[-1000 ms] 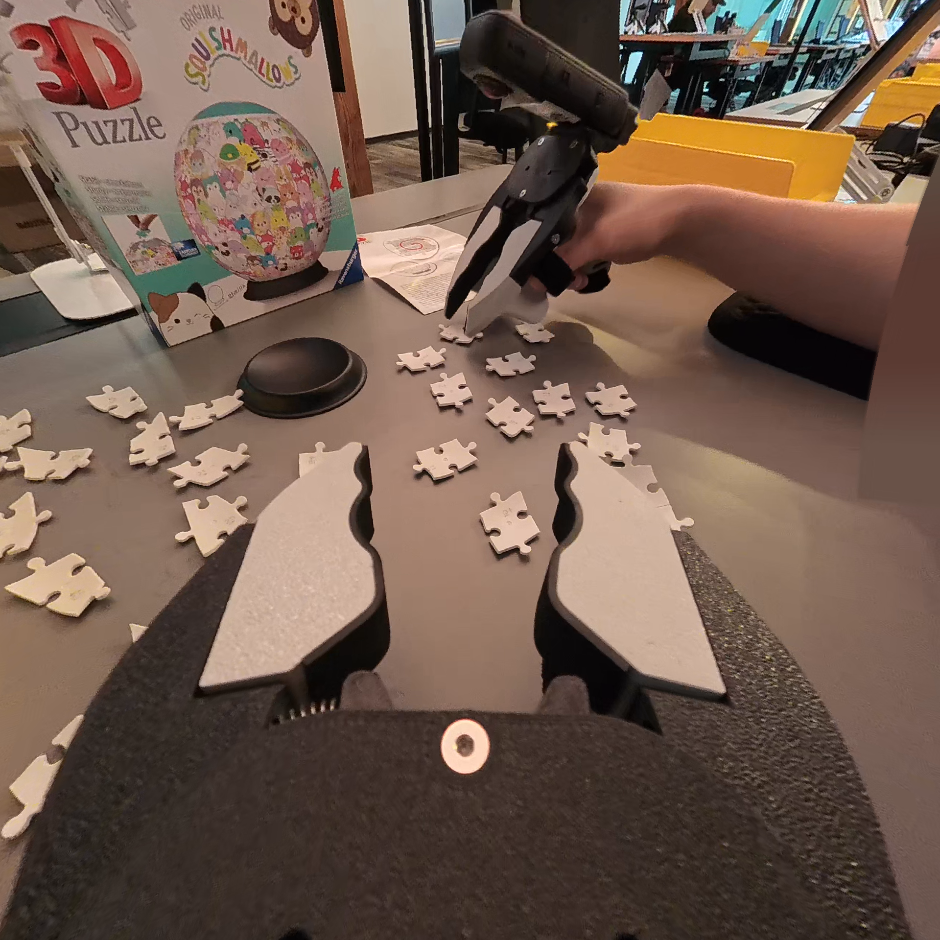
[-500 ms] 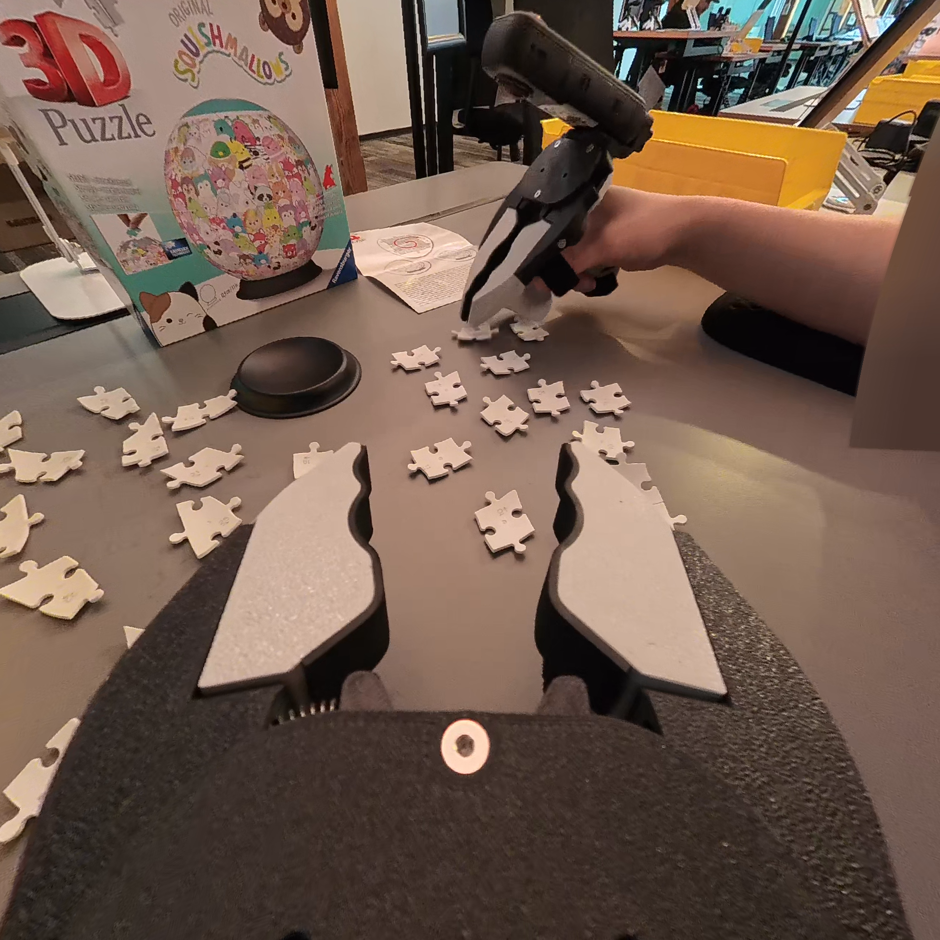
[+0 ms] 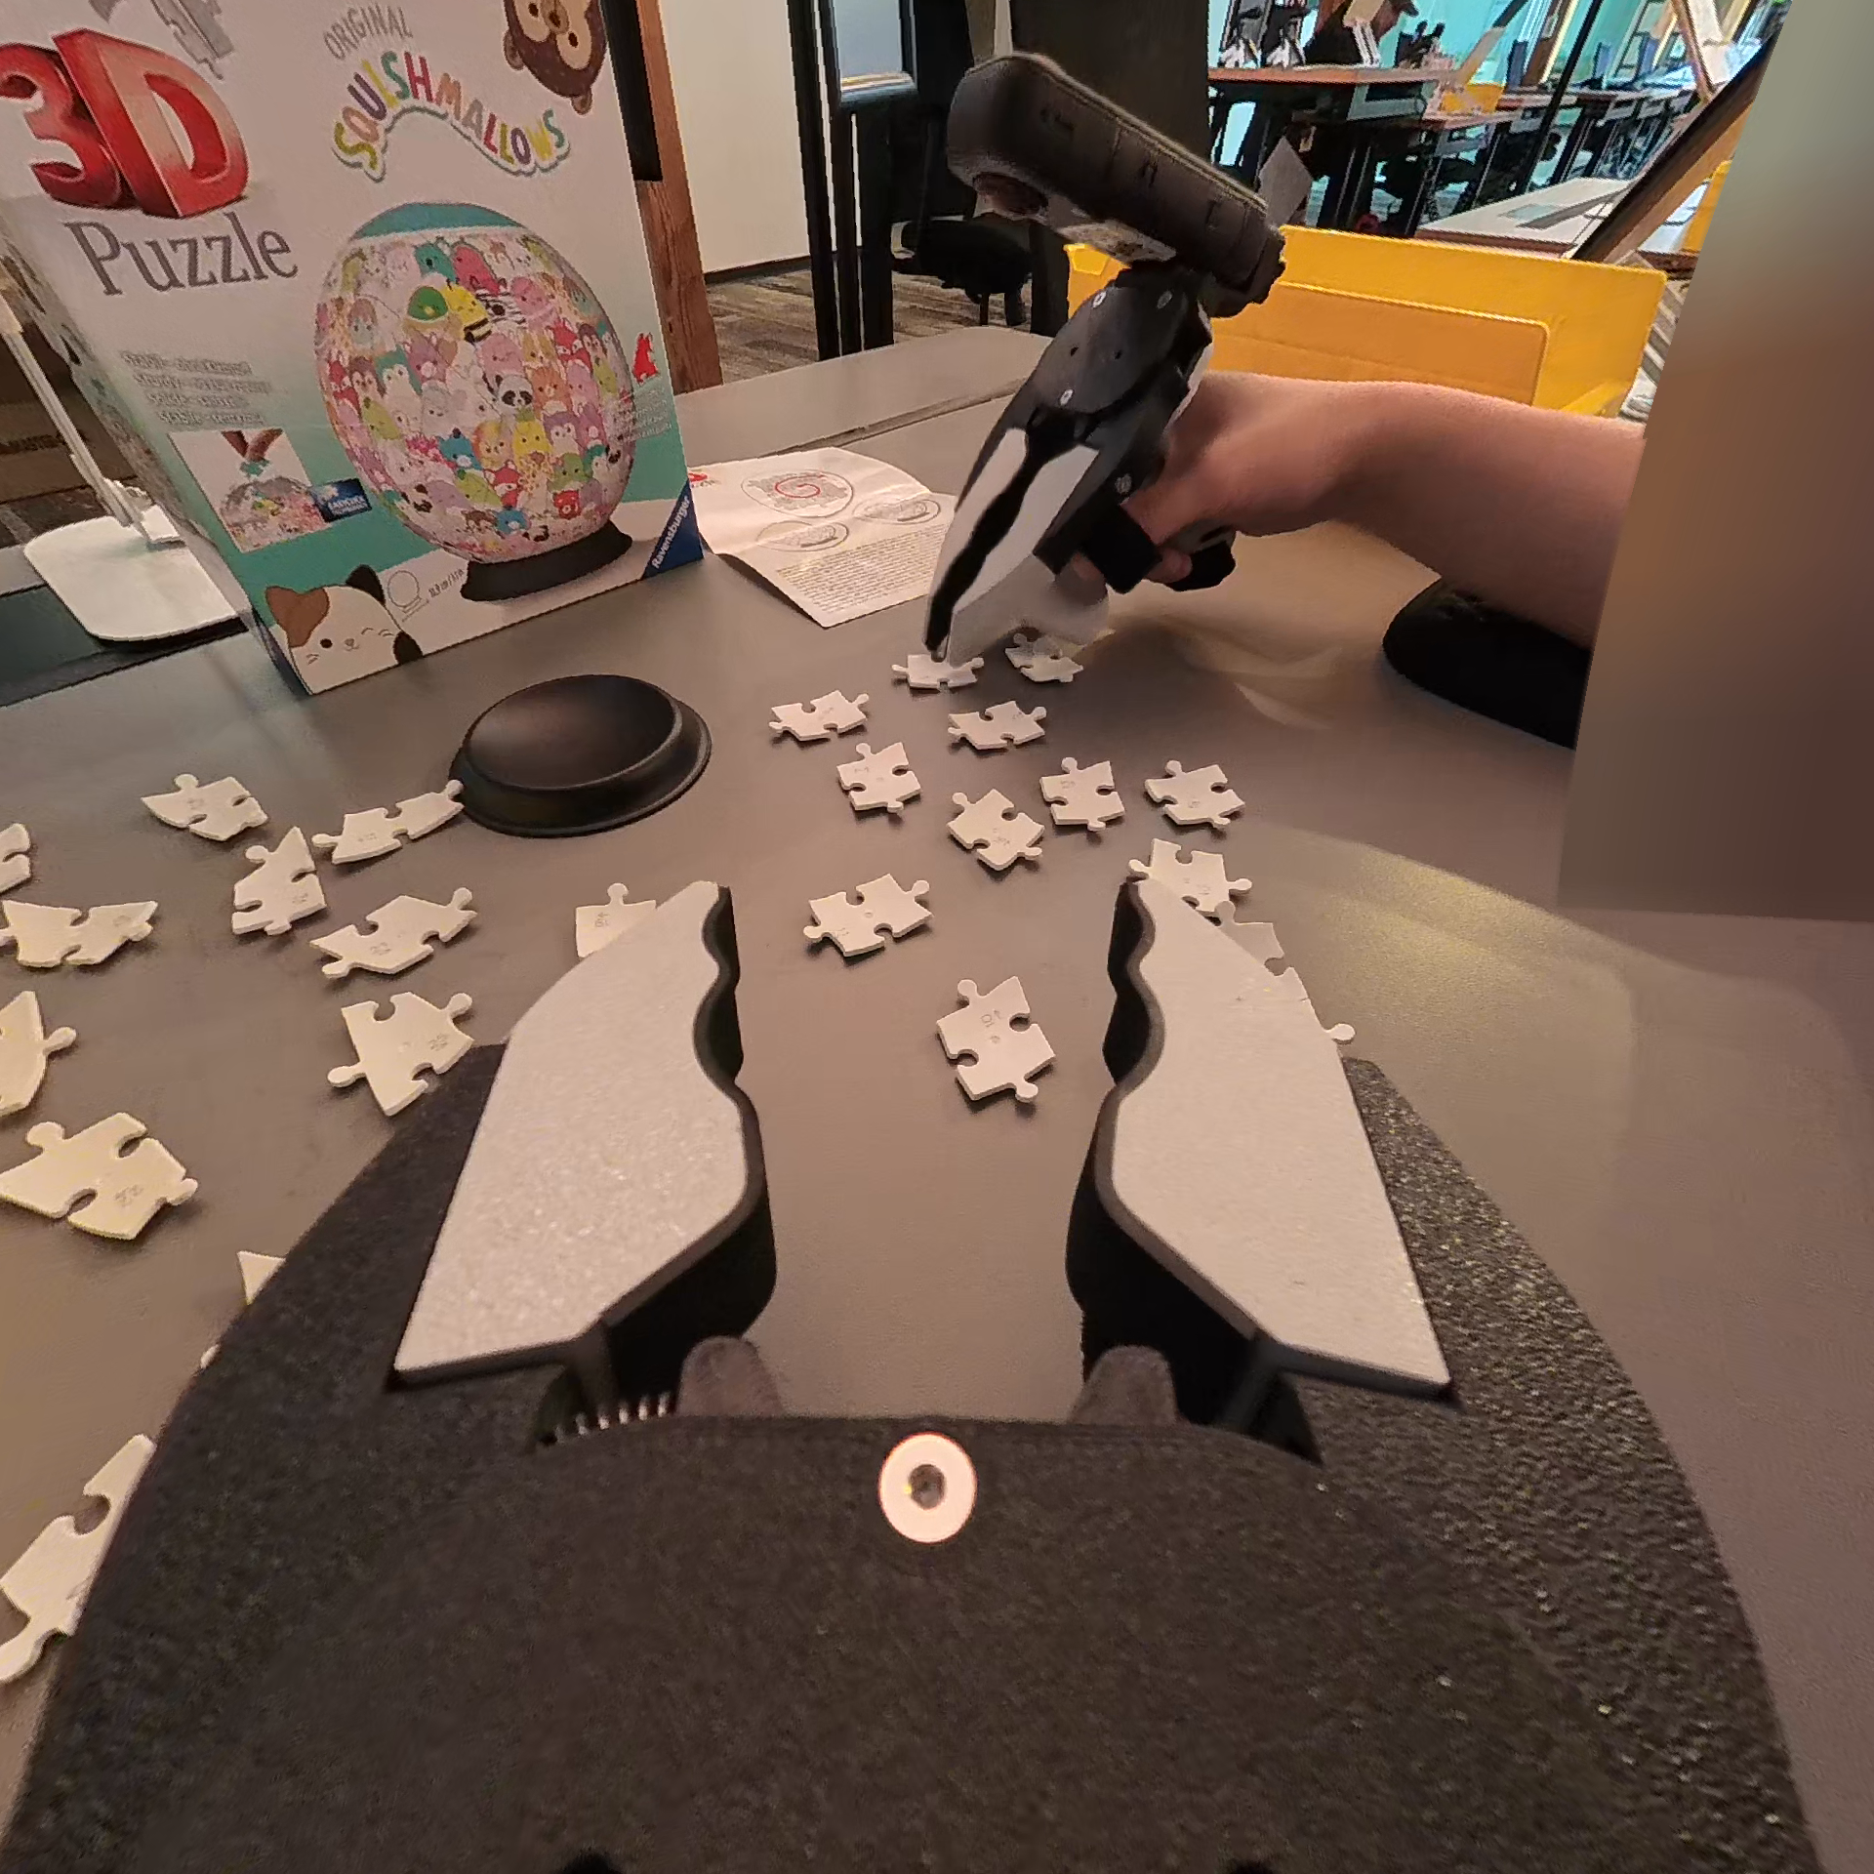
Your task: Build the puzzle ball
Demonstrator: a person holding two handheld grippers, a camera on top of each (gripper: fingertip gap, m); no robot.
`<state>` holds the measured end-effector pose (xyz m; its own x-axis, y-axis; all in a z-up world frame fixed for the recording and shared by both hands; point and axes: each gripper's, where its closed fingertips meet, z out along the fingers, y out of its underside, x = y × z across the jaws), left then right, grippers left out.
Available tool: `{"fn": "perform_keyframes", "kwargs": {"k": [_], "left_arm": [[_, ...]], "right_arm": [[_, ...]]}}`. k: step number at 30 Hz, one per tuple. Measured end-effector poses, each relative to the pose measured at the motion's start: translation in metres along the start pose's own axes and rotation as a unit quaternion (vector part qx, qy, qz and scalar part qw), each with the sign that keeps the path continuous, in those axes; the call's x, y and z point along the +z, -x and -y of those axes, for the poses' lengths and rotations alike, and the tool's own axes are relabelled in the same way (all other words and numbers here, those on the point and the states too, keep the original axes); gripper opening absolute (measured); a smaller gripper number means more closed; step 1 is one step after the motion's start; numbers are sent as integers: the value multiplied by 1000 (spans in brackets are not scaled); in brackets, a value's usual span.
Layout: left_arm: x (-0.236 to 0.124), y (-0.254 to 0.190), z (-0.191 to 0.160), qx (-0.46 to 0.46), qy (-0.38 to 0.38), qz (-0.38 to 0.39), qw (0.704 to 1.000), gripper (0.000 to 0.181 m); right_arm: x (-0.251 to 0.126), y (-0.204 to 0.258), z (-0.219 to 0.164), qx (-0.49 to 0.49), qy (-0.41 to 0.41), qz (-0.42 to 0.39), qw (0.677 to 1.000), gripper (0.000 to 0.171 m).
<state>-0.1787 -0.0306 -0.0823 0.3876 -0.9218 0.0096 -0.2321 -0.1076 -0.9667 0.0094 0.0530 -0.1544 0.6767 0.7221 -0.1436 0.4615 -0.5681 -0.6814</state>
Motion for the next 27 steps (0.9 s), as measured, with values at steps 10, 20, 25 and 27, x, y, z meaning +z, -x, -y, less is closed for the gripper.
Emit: {"fn": "perform_keyframes", "kwargs": {"k": [10, 20, 25, 27], "left_arm": [[1, 0, -2, 0, 4, -1, 1000, 71], [3, -1, -3, 1, 7, -2, 1000, 71], [4, -1, -3, 4, 10, -2, 1000, 71], [4, -1, -3, 4, 10, -2, 1000, 71]], "right_arm": [[-5, 4, -3, -4, 11, 6, 1000, 19], [-6, -1, -3, -52, 3, 13, 999, 27], [-2, 6, -5, -60, 15, 27, 998, 25], [-2, 11, -4, -59, 12, 40, 997, 24]]}}
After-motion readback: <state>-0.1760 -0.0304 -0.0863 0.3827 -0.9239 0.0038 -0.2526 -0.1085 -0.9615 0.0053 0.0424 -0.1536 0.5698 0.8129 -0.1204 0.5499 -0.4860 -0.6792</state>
